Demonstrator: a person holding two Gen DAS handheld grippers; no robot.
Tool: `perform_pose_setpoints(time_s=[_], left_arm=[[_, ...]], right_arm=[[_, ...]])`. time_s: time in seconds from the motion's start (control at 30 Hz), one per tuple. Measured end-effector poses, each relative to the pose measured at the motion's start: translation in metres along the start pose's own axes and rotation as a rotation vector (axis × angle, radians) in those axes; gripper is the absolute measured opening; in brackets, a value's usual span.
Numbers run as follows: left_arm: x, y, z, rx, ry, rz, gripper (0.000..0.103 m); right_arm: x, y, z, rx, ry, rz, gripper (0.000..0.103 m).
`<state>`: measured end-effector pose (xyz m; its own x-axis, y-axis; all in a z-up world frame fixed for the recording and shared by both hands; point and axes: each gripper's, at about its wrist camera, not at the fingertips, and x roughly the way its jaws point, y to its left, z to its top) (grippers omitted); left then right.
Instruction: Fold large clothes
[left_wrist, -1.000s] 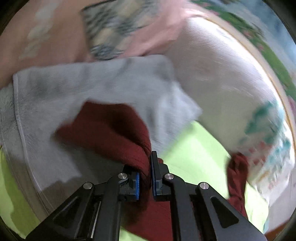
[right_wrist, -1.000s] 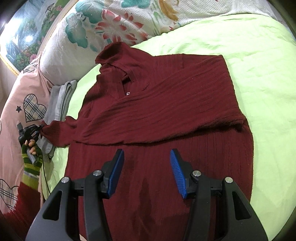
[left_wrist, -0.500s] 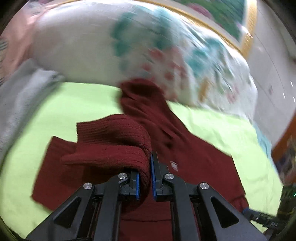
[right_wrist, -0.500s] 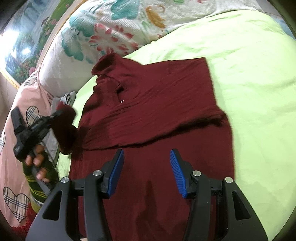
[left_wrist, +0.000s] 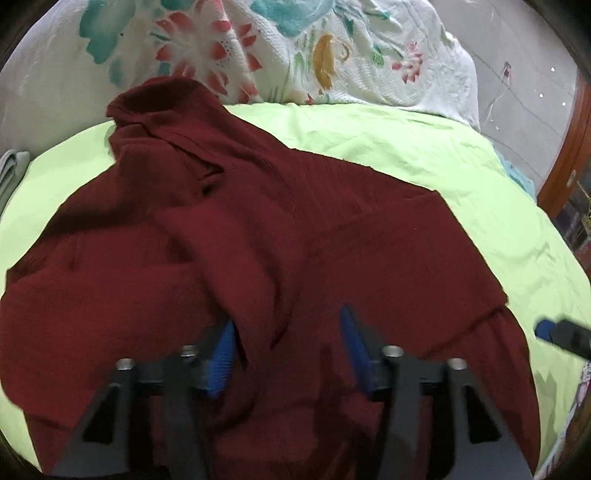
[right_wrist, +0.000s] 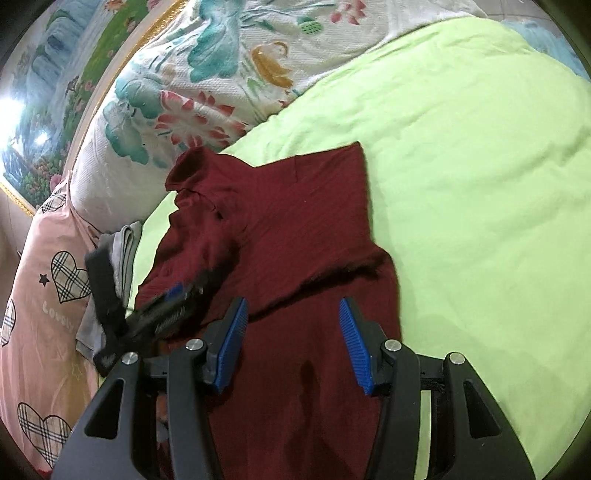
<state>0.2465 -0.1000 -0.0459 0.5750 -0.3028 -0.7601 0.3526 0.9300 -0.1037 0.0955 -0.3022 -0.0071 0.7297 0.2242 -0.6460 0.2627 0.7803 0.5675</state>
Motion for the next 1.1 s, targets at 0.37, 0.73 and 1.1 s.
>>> perform_pose_setpoints(time_s=[0.37,0.73,1.1], left_arm=[[-0.085,0.103,-0.067,-0.197,-0.037,0.115,0.066],[-0.091,0.205,-0.102,-0.448,-0.015,0.271,0.066],[-0.072,0.218,-0.075,-0.446,-0.006,0.292,0.066]], right_arm=[[0.065,0.079,0.015,-0.157,0.061,0.046,0.053],[0.178,0.173,0.027,-0.445,0.14,-0.13,0.052],[0.142,0.142,0.051,-0.287,-0.018,0.0,0.01]])
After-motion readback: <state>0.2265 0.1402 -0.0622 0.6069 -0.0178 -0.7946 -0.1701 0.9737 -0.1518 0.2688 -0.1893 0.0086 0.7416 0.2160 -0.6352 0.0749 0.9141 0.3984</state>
